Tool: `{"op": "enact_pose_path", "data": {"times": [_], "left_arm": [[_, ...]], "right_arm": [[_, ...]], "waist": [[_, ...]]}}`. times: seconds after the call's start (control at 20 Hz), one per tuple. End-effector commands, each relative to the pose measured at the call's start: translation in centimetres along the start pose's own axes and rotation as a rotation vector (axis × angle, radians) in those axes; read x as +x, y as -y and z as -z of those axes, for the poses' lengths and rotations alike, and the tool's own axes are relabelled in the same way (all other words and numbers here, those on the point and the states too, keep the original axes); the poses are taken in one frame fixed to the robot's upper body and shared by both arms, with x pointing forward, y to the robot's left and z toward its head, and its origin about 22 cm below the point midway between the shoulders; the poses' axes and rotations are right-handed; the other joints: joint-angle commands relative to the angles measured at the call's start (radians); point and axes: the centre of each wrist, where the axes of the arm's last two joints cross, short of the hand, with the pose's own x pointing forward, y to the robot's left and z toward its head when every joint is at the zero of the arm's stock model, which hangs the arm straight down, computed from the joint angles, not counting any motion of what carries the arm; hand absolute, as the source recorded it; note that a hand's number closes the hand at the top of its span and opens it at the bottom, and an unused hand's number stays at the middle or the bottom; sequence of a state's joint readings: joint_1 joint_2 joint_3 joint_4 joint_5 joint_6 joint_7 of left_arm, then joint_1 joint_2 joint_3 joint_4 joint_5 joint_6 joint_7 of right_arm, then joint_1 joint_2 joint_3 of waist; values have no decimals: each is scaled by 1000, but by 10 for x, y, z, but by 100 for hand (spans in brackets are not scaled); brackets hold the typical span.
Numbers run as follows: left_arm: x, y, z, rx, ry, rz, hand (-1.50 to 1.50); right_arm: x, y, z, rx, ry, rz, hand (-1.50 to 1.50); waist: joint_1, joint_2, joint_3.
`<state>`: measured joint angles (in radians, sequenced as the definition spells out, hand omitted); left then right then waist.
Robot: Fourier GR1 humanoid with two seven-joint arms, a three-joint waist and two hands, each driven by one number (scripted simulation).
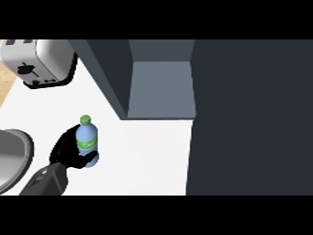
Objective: Pick up the bottled water, place it into the cabinet and close the cabinet
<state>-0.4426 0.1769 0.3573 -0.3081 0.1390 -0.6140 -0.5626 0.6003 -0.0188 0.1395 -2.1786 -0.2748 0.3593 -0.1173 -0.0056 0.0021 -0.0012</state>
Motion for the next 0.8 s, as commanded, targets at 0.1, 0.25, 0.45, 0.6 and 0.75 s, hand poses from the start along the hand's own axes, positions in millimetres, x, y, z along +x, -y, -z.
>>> {"op": "enact_pose_path", "data": {"times": [0.1, 0.25, 0.45, 0.6, 0.75], "left_arm": [[-17, -9, -32, 95, 203, -42, 150], [-17, -11, -34, 96, 218, -60, 150], [-17, -10, -33, 96, 244, -104, 150], [-4, -7, -25, 72, 220, -121, 150], [-3, 15, -7, 43, 219, -158, 150]], "right_arm": [[-4, 1, -9, -6, -23, -2, -150], [6, 6, 0, 5, -5, -17, -150], [-6, 10, 4, 17, -6, -7, -150], [-5, 7, -19, 13, 3, -2, -150], [-9, 5, -11, 11, -13, 8, -150]], "waist": [[1, -4, 1], [0, -2, 1], [-2, -1, 0], [0, -5, 1], [6, -6, 2]]}}
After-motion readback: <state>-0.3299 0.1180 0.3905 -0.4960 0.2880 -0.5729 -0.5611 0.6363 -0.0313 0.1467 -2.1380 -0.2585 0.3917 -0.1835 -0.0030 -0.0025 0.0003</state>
